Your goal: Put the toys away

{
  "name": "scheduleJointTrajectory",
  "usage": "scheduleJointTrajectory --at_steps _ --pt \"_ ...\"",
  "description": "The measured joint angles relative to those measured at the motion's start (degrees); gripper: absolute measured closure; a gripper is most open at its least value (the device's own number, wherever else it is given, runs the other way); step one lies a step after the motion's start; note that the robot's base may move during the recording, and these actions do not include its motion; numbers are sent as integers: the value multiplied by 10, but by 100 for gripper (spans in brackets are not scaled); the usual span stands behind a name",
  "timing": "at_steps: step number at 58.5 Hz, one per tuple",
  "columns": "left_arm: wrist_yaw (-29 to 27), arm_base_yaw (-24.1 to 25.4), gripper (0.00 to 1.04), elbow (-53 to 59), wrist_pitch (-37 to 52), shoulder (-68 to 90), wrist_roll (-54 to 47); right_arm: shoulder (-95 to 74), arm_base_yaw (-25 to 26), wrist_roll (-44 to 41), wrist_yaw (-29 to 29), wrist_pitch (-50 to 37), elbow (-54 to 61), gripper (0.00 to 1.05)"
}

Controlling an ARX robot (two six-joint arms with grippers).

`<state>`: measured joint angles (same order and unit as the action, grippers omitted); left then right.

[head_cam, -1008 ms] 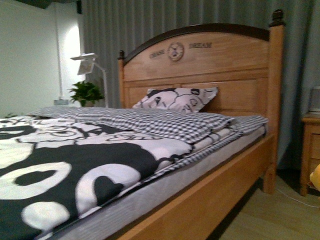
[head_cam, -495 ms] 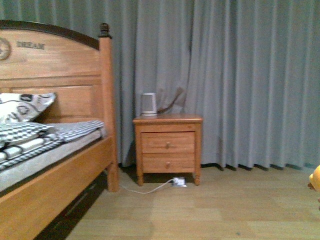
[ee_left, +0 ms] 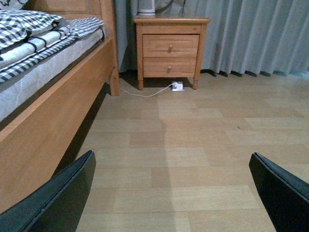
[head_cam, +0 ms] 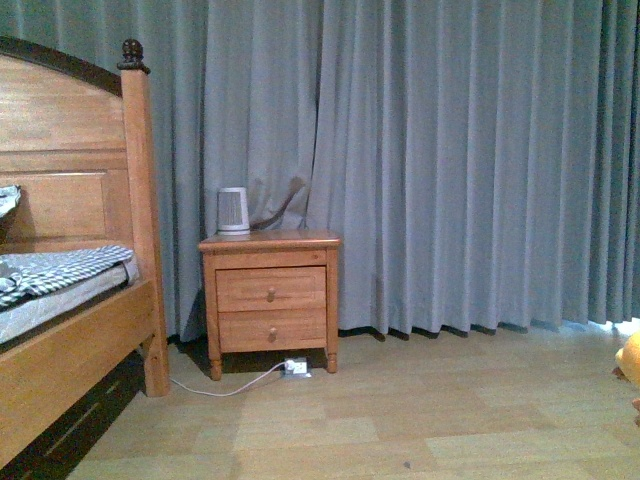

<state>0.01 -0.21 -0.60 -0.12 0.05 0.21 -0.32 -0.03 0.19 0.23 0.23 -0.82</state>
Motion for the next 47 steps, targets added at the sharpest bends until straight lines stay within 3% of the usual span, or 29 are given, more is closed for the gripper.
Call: scheduleJointTrajectory --at_steps 47 --pt "0 0 6 0 0 0 0 0 0 0 -2 0 0 98"
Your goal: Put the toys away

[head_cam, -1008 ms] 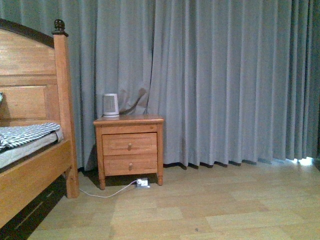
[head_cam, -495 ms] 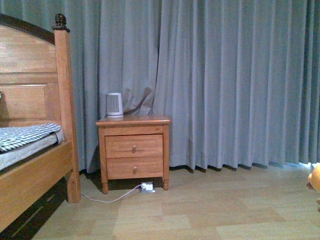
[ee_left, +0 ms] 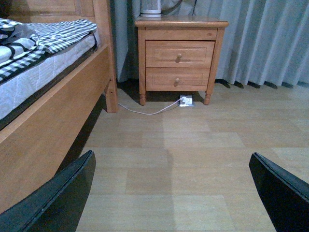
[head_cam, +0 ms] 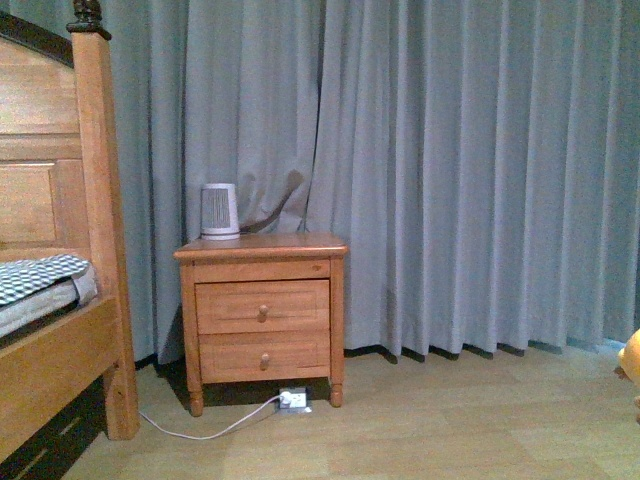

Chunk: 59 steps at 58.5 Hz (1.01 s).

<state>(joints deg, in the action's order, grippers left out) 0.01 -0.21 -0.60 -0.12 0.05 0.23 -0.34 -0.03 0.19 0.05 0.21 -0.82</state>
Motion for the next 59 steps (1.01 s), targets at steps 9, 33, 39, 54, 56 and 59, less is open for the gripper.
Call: scheduleJointTrajectory --at_steps 9,33,39,54,56,59 --pt "0 0 6 0 0 0 0 0 0 0 0 0 0 98" --pt "0 0 6 0 0 0 0 0 0 0 0 0 0 98" --pt "0 0 6 0 0 0 0 0 0 0 0 0 0 98" --pt "0 0 6 0 0 0 0 0 0 0 0 0 0 98" --pt "0 0 6 0 0 0 0 0 0 0 0 0 0 98" --pt "0 0 6 0 0 0 0 0 0 0 0 0 0 98"
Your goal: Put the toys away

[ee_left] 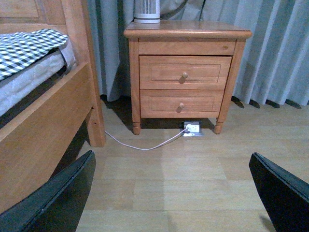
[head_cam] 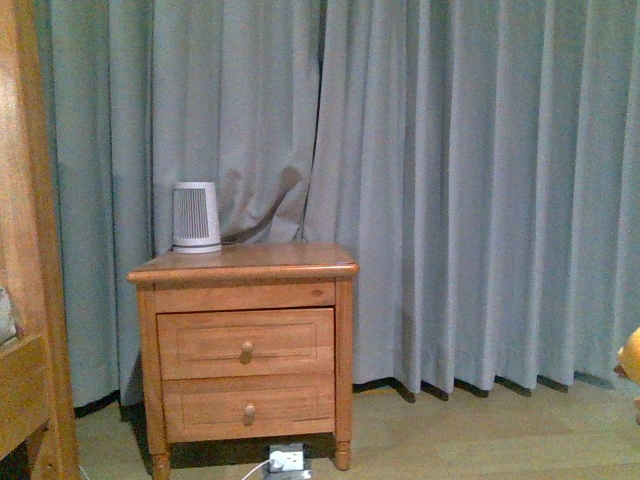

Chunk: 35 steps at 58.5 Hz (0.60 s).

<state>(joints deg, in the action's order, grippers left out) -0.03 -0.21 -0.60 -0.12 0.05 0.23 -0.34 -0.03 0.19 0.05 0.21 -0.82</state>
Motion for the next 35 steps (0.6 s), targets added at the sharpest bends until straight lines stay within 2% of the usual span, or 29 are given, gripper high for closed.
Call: scheduleJointTrajectory --at_steps 35 --pt "0 0 6 0 0 0 0 0 0 0 0 0 0 98"
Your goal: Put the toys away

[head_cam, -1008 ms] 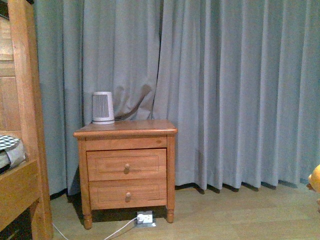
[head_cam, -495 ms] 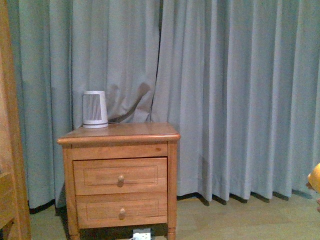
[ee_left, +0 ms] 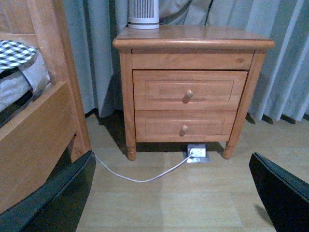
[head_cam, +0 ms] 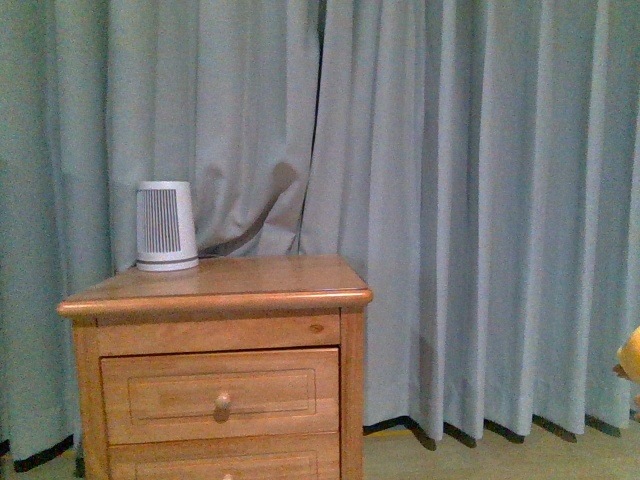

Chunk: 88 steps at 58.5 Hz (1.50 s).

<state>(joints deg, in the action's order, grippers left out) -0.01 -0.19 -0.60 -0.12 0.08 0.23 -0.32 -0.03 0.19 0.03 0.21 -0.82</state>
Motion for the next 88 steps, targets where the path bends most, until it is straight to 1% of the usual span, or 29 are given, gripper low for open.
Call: scheduleJointTrajectory --at_steps 18,25,44,51,88 --pt "0 0 6 0 0 0 0 0 0 0 0 0 0 98" --pt "-4 2 6 0 0 0 0 0 0 0 8 0 0 98" --pt "0 1 6 0 0 0 0 0 0 0 -5 0 0 98" --pt "-1 1 6 0 0 0 0 0 0 0 2 0 0 98" --pt "0 1 6 0 0 0 0 0 0 0 0 0 0 98"
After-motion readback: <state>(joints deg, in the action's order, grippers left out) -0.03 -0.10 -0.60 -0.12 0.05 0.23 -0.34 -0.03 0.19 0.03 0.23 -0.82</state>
